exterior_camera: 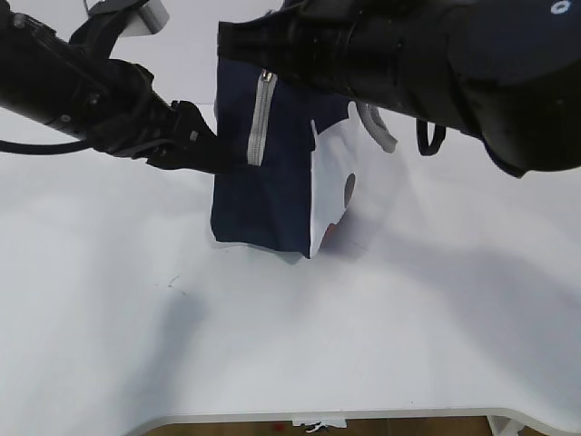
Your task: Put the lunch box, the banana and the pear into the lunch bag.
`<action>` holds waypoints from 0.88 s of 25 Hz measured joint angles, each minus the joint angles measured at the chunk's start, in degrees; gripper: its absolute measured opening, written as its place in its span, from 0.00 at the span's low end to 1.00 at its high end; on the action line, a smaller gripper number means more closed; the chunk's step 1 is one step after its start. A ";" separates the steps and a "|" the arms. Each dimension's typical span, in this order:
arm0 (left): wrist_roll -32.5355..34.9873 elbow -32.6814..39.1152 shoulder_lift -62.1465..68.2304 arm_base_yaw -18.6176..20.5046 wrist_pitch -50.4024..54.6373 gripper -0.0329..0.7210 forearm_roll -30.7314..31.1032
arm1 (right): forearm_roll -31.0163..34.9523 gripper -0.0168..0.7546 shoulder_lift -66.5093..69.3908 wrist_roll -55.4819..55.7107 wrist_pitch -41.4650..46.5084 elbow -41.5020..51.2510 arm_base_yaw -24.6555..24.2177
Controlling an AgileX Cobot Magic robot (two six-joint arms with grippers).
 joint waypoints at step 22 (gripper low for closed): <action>14.05 -1.07 5.51 0.00 -5.55 0.48 -16.33 | 1.64 0.02 0.09 0.00 0.87 -0.14 -0.18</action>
